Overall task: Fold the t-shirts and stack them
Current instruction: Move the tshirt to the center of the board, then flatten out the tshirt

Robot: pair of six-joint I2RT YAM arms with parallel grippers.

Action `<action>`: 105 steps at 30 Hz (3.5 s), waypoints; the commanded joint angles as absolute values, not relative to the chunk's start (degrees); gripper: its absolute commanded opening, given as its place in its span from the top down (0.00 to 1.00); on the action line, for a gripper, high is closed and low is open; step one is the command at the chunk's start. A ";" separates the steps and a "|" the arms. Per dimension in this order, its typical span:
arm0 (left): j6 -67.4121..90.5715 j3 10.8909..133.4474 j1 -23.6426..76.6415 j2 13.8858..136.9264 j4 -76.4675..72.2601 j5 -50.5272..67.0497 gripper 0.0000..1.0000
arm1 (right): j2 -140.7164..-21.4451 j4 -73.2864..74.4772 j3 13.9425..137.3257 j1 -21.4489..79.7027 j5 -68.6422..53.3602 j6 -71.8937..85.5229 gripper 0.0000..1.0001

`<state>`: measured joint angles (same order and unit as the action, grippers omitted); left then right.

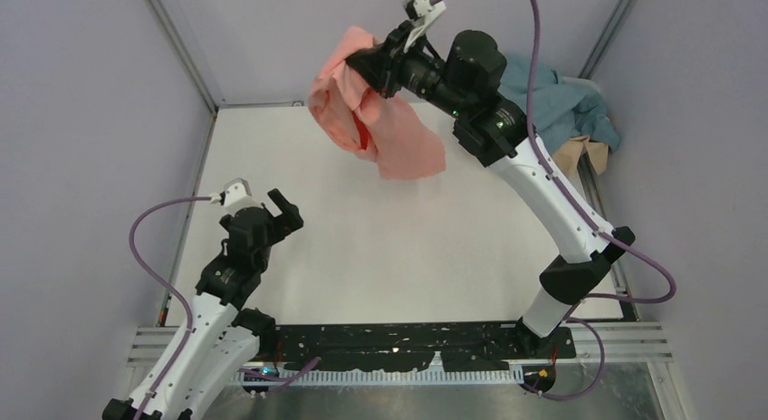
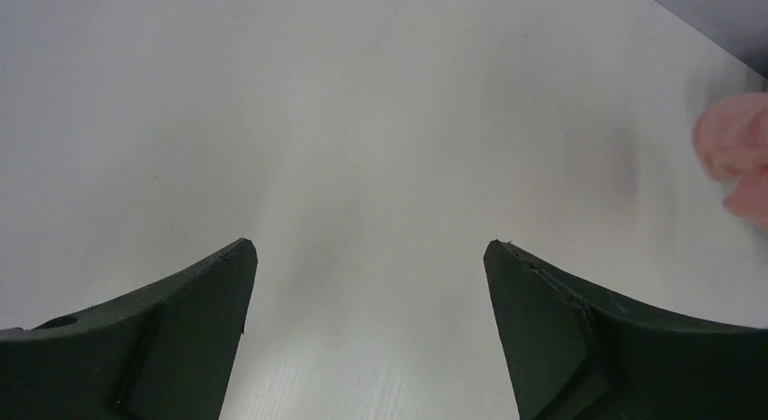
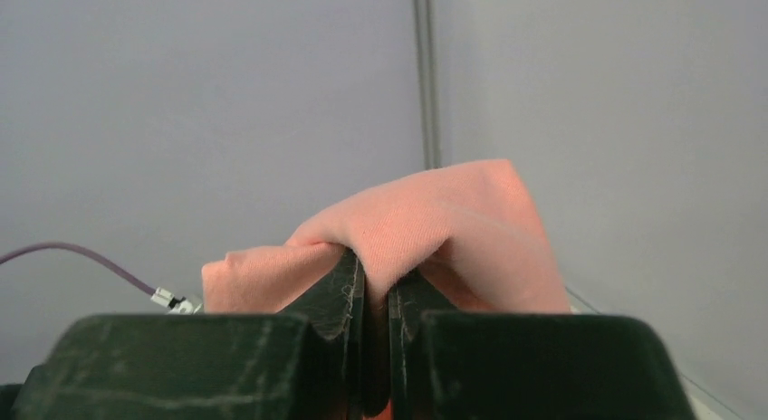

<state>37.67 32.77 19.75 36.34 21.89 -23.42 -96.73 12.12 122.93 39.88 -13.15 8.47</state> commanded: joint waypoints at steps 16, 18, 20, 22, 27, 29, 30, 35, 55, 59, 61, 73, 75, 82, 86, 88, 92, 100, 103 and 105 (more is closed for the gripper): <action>42.50 31.51 19.68 25.42 29.26 -24.96 0.00 | -63.93 8.83 58.89 36.86 9.13 0.66 0.88; 42.36 30.19 19.65 27.44 25.89 -22.50 0.00 | -60.95 9.02 50.89 31.48 9.62 4.61 0.76; 42.61 30.11 19.60 30.69 24.38 -20.66 0.00 | -61.46 12.78 47.96 26.82 14.20 8.72 0.44; 43.39 30.54 19.56 34.62 23.95 -18.85 0.00 | -62.76 18.54 48.69 24.33 22.39 13.26 0.24; 43.06 30.74 19.18 46.05 19.26 -13.05 0.00 | -62.85 25.59 50.32 23.65 30.89 20.78 0.05; 42.72 31.41 18.60 50.69 17.34 -10.95 0.00 | -61.78 24.17 49.07 23.64 28.46 22.37 0.05; 42.72 31.74 18.10 52.67 16.75 -10.11 0.00 | -60.86 23.38 47.84 23.64 27.41 22.48 0.05; 42.61 30.57 11.35 60.87 9.01 -2.77 0.00 | -57.25 18.21 44.44 23.64 24.44 22.27 0.05; 44.50 39.44 7.38 83.89 -2.27 4.83 0.97 | -57.19 19.32 41.69 23.63 23.62 23.66 0.05; 43.54 38.34 7.38 80.63 -0.43 3.25 1.00 | -58.32 21.23 40.25 23.70 17.45 25.21 0.05; 43.27 37.18 7.38 77.97 -0.11 2.85 1.00 | -58.90 22.59 39.55 23.66 12.79 25.74 0.05; 42.41 33.75 7.39 68.14 2.04 4.78 1.00 | -63.22 11.62 30.77 23.68 1.02 30.72 0.05; 42.45 33.41 7.47 67.60 2.16 5.25 1.00 | -65.09 9.27 30.72 23.65 0.84 31.56 0.05; 42.28 32.53 7.50 66.28 2.03 5.73 1.00 | -70.16 4.24 32.48 23.65 0.86 31.78 0.05; 42.19 32.59 7.48 66.26 1.90 6.85 1.00 | -71.39 2.43 33.29 23.65 2.90 32.82 0.05; 42.04 32.63 7.56 66.34 1.80 7.11 1.00 | -71.34 2.07 33.75 23.64 4.21 33.24 0.05; 42.01 32.58 7.57 66.42 1.78 7.24 1.00 | -70.79 1.13 34.74 23.59 3.64 33.37 0.05; 41.85 32.74 7.56 66.64 1.80 8.14 1.00 | -74.69 0.96 36.73 23.66 6.17 34.23 0.04; 41.84 32.72 7.56 66.70 1.85 8.27 1.00 | -76.15 3.10 38.58 23.64 8.30 34.49 0.01; 41.79 32.72 7.56 66.69 2.00 8.09 1.00 | -76.86 4.83 39.63 23.64 9.51 34.60 0.07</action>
